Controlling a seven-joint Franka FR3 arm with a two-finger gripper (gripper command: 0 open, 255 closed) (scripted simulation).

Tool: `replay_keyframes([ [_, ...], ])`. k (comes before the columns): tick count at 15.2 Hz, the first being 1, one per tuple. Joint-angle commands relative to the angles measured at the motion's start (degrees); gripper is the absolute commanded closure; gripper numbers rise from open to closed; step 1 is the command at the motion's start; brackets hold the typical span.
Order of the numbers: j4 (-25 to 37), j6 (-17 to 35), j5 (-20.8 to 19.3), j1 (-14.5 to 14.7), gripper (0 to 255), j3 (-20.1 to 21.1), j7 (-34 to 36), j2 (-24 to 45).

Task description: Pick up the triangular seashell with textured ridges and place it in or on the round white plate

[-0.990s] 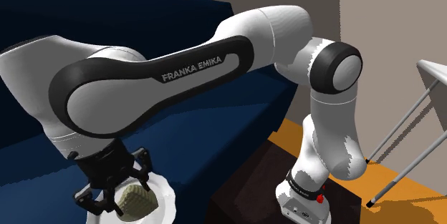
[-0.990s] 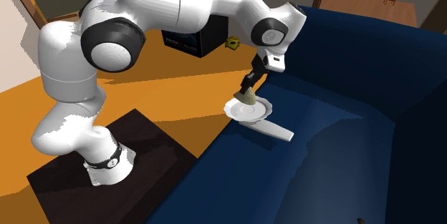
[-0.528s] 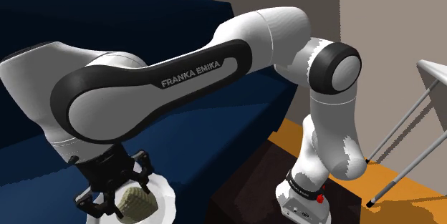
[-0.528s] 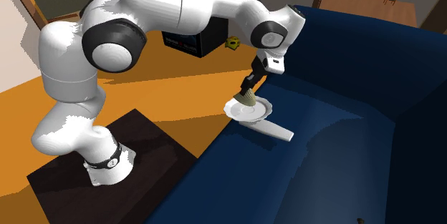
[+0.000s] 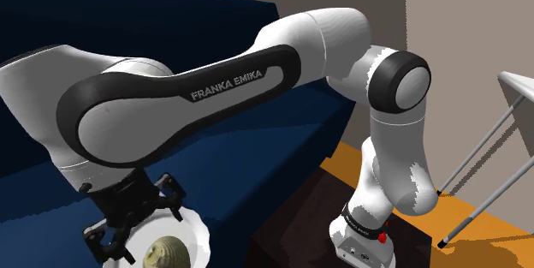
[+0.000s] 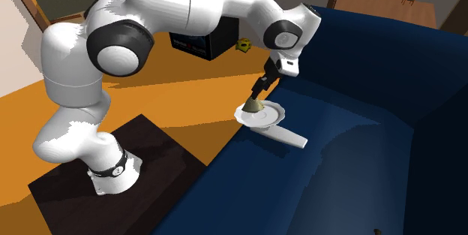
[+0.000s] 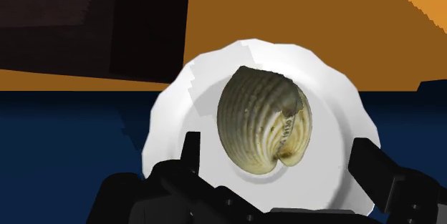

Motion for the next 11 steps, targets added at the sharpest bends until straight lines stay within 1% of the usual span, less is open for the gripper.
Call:
replay_keyframes([
  [1, 4.41, -3.42, -0.26, 0.28, 0, -0.04, 0.23, 1.03],
  [3, 10.09, -7.53, -0.66, 0.72, 0, -0.12, 0.5, 2.63],
  [11, 10.09, -7.53, -0.66, 0.73, 0, -0.13, 0.5, 2.63],
])
